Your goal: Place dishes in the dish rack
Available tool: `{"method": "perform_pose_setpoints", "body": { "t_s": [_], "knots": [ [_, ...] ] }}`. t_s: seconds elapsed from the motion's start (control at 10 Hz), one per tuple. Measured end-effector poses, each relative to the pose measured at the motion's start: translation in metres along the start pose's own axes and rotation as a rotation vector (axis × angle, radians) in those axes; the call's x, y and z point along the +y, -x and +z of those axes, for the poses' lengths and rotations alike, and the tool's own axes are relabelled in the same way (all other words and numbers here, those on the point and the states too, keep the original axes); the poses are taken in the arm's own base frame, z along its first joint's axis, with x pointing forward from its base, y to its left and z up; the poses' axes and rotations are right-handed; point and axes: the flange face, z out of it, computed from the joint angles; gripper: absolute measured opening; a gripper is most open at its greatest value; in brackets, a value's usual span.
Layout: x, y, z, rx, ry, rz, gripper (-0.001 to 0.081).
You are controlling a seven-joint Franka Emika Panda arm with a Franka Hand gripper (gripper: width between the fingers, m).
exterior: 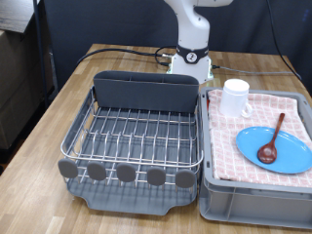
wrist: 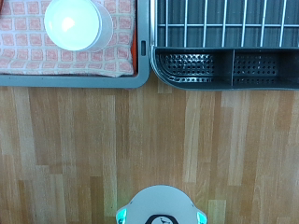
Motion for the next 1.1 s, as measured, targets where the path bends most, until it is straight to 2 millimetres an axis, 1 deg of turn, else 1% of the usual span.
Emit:
{"method": "perform_pose_setpoints", "body": {
  "t_s": [0.2,0.3,0.6,0.8,1.1],
  "knots": [
    [-0.007,0.001,0.000,0.017,0.002,-0.011,0.0803],
    [-0.017,0.003,0.003,0.025,0.011,-0.005,0.0803],
    [-0.056,0.010,0.009,0.049,0.022,0.068,0.0803],
    [-0.077,0.026,0.009,0.056,0.016,0.140,0.0803],
    [-0.102,0.047,0.010,0.054,-0.001,0.207,0.0803]
  ]
}}
